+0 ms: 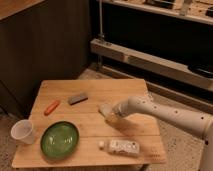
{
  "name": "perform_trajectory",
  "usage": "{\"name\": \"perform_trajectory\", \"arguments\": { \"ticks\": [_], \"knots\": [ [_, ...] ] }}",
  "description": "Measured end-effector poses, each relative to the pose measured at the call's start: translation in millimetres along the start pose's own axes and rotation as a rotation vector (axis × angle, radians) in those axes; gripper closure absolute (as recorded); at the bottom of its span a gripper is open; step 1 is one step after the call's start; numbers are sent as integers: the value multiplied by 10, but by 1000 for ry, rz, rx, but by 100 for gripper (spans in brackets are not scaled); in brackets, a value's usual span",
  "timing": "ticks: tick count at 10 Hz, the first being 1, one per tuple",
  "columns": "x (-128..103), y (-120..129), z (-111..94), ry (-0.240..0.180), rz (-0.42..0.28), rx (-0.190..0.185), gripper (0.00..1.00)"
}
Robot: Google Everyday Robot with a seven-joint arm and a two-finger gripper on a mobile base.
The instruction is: Place the white sponge in the ceramic bowl
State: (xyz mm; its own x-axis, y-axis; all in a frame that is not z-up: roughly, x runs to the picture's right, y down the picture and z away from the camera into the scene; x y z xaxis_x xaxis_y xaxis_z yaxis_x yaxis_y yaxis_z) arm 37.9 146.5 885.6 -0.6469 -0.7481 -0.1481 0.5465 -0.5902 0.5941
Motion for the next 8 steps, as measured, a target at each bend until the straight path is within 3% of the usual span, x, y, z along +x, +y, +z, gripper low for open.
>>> {"name": "perform_trajectory", "arguments": {
  "ticks": [3, 8],
  "knots": [
    [76, -23, -77, 0, -3, -11, 83],
    [188, -84, -181, -5, -7, -22, 83]
  ]
}}
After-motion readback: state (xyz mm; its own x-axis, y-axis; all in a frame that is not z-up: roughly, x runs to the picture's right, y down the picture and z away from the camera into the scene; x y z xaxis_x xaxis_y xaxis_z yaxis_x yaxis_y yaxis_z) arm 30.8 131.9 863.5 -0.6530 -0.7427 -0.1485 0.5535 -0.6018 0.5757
